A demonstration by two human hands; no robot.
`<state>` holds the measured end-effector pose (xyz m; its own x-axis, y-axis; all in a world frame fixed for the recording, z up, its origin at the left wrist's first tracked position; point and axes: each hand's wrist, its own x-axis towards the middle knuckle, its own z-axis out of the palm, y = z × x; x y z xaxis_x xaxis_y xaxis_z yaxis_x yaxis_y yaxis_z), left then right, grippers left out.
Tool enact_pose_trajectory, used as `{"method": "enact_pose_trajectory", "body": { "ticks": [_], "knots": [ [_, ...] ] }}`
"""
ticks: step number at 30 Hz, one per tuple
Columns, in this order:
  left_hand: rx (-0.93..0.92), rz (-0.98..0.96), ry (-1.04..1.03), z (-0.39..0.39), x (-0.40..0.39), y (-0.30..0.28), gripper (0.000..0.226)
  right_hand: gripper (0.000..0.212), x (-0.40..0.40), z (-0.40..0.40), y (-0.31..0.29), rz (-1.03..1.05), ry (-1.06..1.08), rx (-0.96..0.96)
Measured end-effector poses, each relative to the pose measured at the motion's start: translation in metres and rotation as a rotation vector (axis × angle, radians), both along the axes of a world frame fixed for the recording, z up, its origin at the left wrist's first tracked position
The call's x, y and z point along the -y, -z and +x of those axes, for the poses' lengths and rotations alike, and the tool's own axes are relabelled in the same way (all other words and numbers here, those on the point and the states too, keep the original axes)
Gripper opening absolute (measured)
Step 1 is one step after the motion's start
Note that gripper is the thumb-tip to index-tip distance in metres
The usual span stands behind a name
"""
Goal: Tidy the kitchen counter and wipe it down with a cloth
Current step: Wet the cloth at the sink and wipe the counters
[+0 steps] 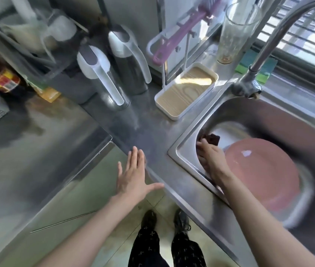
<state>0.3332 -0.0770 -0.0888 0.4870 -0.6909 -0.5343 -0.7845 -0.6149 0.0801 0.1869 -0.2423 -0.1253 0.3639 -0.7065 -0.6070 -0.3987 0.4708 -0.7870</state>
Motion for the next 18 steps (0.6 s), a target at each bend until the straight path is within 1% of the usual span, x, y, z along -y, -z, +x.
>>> {"method": "enact_pose_trajectory", "body": {
  "ticks": [1, 2, 3, 4, 6, 8, 10, 12, 14, 16, 18],
  "knots": [
    [-0.014, -0.010, -0.009, 0.000, -0.003, 0.002, 0.129, 0.030, -0.004, -0.003, -0.002, 0.113, 0.130, 0.167],
    [-0.018, -0.024, -0.016, 0.000, -0.004, 0.004, 0.131, 0.022, -0.006, -0.005, -0.006, 0.128, 0.195, 0.235],
    [-0.015, -0.031, -0.016, 0.001, -0.004, 0.007, 0.130, 0.016, -0.008, -0.005, -0.006, 0.080, 0.226, 0.235],
    [-0.015, -0.032, -0.011, 0.002, -0.003, 0.007, 0.128, 0.015, -0.007, -0.002, -0.004, 0.033, 0.244, 0.193],
    [-0.019, 0.008, 0.005, 0.002, -0.001, 0.001, 0.128, 0.022, 0.000, 0.004, 0.001, 0.041, 0.336, 0.124],
    [-0.009, 0.001, -0.006, 0.001, 0.005, -0.007, 0.123, 0.024, 0.012, 0.004, 0.012, 0.021, 0.313, 0.036],
    [0.029, -0.134, -0.015, 0.001, 0.020, -0.017, 0.113, 0.023, 0.026, 0.003, 0.023, -0.033, 0.239, -0.090],
    [0.053, -0.263, 0.056, -0.001, 0.046, -0.022, 0.093, 0.025, 0.037, 0.002, 0.032, -0.125, 0.121, -0.213],
    [-0.018, -0.335, 0.157, -0.008, 0.077, -0.021, 0.076, 0.027, 0.043, 0.000, 0.037, -0.172, 0.042, -0.322],
    [-0.082, -0.362, 0.236, -0.019, 0.109, -0.016, 0.070, 0.027, 0.050, -0.006, 0.048, -0.171, -0.004, -0.395],
    [-0.094, -0.404, 0.280, -0.027, 0.131, -0.010, 0.065, 0.023, 0.055, -0.008, 0.060, -0.143, -0.031, -0.406]
  ]
}}
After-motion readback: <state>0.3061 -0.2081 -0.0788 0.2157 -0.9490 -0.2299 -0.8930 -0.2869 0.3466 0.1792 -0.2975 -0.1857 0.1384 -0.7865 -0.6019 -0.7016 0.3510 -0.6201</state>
